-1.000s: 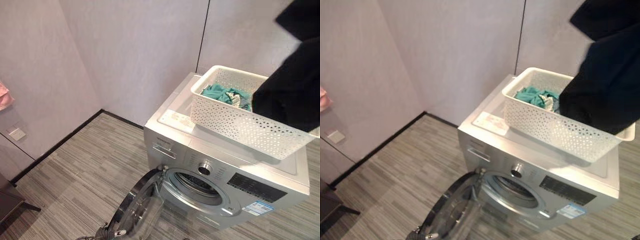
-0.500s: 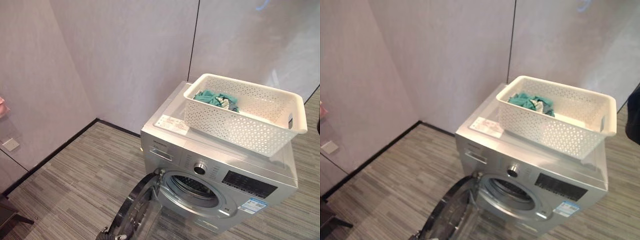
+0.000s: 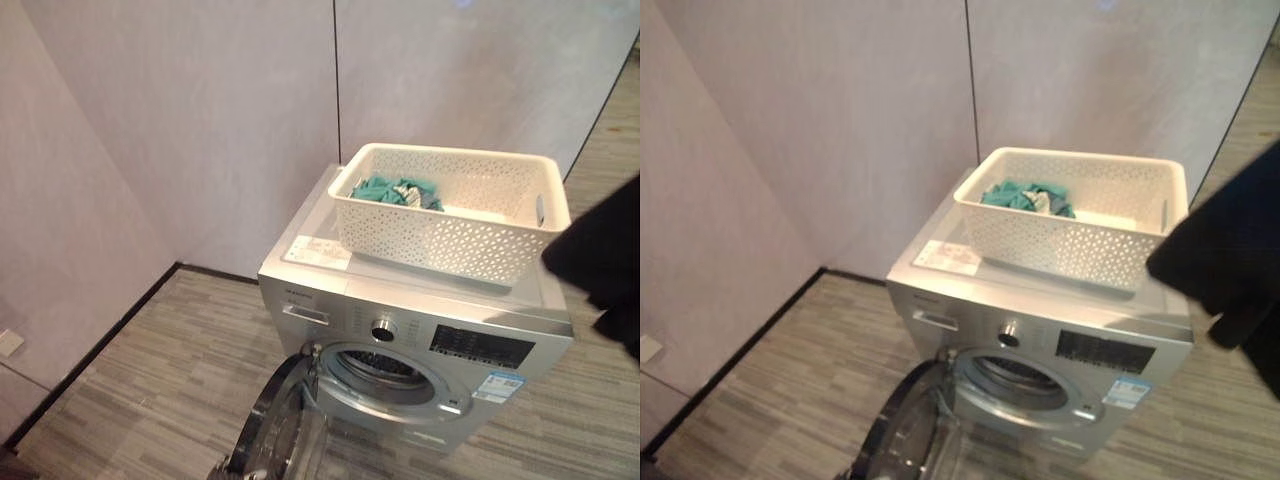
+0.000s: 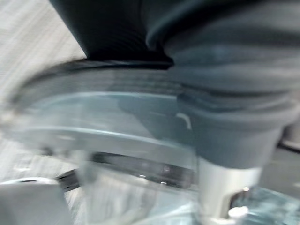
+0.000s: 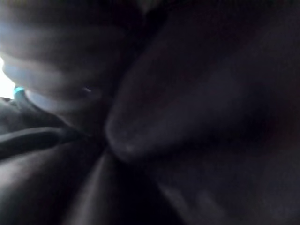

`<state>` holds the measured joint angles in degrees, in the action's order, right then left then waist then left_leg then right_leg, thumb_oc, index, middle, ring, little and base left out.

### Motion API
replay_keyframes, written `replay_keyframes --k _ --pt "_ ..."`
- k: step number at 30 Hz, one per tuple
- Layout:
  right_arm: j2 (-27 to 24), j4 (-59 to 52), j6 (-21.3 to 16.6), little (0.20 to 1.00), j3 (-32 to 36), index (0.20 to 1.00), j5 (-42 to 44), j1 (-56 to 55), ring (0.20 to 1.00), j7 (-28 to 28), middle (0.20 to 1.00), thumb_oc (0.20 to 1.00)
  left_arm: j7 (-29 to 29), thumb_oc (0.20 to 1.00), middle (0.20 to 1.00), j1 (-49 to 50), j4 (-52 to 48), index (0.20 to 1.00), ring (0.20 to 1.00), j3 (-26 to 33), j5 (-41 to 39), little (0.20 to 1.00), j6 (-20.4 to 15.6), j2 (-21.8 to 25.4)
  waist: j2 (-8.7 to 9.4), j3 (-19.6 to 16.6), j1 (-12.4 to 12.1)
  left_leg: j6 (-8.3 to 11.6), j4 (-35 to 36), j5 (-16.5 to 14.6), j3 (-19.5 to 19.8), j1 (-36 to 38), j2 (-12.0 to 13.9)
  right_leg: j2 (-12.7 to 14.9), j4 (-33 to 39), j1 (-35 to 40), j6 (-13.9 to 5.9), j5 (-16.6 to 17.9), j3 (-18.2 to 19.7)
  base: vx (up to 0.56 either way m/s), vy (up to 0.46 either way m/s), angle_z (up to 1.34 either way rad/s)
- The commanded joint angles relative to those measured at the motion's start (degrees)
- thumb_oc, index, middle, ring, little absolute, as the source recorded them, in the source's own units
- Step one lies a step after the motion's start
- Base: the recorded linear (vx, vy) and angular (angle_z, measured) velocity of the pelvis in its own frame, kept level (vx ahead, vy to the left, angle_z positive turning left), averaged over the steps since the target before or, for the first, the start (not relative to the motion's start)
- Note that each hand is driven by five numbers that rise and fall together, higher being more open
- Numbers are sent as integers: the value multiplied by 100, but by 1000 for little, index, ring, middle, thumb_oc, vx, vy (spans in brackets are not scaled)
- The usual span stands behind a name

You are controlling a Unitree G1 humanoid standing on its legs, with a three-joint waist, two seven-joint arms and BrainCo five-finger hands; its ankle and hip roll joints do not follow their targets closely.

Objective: Grab the laundry basket,head to the washer,open it,put in the laundry and shut it.

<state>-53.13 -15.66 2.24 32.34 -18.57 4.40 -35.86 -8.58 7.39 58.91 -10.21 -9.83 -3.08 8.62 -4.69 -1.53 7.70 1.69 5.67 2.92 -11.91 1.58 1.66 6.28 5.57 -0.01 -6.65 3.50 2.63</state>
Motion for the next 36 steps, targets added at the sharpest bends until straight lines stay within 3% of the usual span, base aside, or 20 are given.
replay_keyframes --k 1,4,5,6,8,9,10,12,15,16,18,21,22,24,27,28,36 --pt "-220 243 118 200 543 200 -677 373 200 -2 200 200 -51 1000 1000 -1222 -379 1000 1000 74 139 1000 -434 245 447 220 117 -60 -67 -842 211 430 70 549 -129 141 -478 -59 -315 -47 57 -14" --pt "82 313 284 200 847 200 -841 -195 200 4 200 200 -66 1000 1000 -1160 -481 1000 1000 160 111 1000 -445 286 438 228 175 -92 -67 -846 168 401 24 590 -148 59 -533 -2 -283 -67 52 0" --pt "537 378 339 200 925 200 -880 -661 200 54 200 200 -97 1000 1000 -1144 -465 1000 1000 254 89 1000 -451 264 406 292 270 -119 -67 -848 124 376 -4 621 -199 -39 -559 37 -246 -83 56 -8" --pt "577 348 335 200 943 200 -884 -697 200 54 200 200 -97 1000 1000 -1137 -460 1000 1000 243 90 1000 -453 281 424 280 259 -123 -67 -848 121 374 -6 623 -212 -49 -562 35 -240 -82 55 -9" --pt "1148 337 296 200 899 200 -800 -1103 200 150 200 200 -95 1000 1000 -1125 -327 1000 1000 348 34 1000 -461 258 421 316 354 -158 -67 -858 57 373 -39 649 -286 -136 -584 57 -157 -50 48 -10" --pt "1605 342 272 200 702 200 -799 -1405 200 270 200 200 -70 1000 1000 -1095 -277 1000 1000 438 -58 1000 -478 203 397 365 453 -187 -67 -869 -9 398 -65 675 -326 -202 -600 83 -80 -38 48 -13" --pt "1640 312 272 200 697 200 -811 -1425 200 277 200 200 -68 1000 1000 -1079 -278 1000 1000 438 -60 1000 -480 221 415 357 448 -191 -67 -872 -19 404 -67 675 -333 -205 -604 82 -68 -62 66 -20" --pt "2324 297 154 200 145 200 -700 -1711 200 490 200 200 -74 1000 1000 -1029 -348 1000 1000 470 -181 1000 -518 150 389 427 544 -245 -67 -895 -104 445 -125 710 -391 -311 -630 124 55 -61 51 -38" --pt "2664 210 36 200 -299 200 -540 -1879 200 737 200 200 -71 1000 1000 -955 -483 1000 1000 415 -283 1000 -543 144 416 472 610 -282 -67 -899 -167 469 -169 745 -457 -399 -651 147 159 -69 75 -36" --pt "2913 272 -152 200 -912 200 -109 -1984 200 994 200 200 -91 1000 1000 -917 -647 1000 1000 258 -352 1000 -571 129 416 539 663 -318 -67 -892 -204 485 -223 777 -517 -463 -666 172 237 -89 68 -28" --pt "2986 319 -240 200 -1207 200 73 -2009 200 1139 200 200 -76 1000 1000 -905 -729 1000 1000 163 -357 1000 -579 121 422 565 674 -333 -67 -894 -217 488 -249 795 -552 -510 -672 187 277 -72 57 -20" --pt "3082 536 -403 200 -2369 200 677 -2045 200 1776 200 200 5 1000 1000 -940 -988 1000 1000 -354 -173 1000 -490 116 434 708 678 -371 -67 -891 -254 496 -369 859 -684 -670 -696 240 430 -95 76 -12" --pt "3080 548 -409 200 -2376 200 683 -2036 200 1776 200 200 5 1000 1000 -940 -988 1000 1000 -349 -172 1000 -488 120 439 703 675 -371 -67 -888 -262 490 -372 860 -688 -683 -696 242 440 -82 77 -2" --pt "2962 656 -306 200 -3081 200 799 -1894 200 2179 200 200 13 1000 1000 -1421 -155 1000 1000 -891 553 1000 -124 -129 417 813 715 -398 -67 -931 -270 507 -450 919 -708 -744 -732 272 476 -47 98 -2" --pt "2858 677 -225 200 -3391 200 846 -1756 200 2352 200 200 74 1000 1000 -1791 431 1000 1000 -1190 796 1000 27 -384 395 862 728 -389 -67 -893 -306 450 -469 941 -662 -799 -738 362 487 -42 51 -6" --pt "2780 692 -160 200 -3624 200 879 -1655 200 2422 200 200 138 1000 1000 -2055 574 1000 1000 -1592 1015 1000 96 -567 374 917 726 -391 -67 -882 -288 408 -496 991 -621 -809 -750 406 429 -40 15 -3" --pt "2671 705 -40 200 -4129 200 1120 -1220 200 2483 200 200 453 1000 1000 -3049 591 1000 1000 -2774 1723 1000 347 -925 314 1115 627 -345 -67 -761 -51 184 -503 1102 -525 -770 -730 413 102 -40 -7 27"
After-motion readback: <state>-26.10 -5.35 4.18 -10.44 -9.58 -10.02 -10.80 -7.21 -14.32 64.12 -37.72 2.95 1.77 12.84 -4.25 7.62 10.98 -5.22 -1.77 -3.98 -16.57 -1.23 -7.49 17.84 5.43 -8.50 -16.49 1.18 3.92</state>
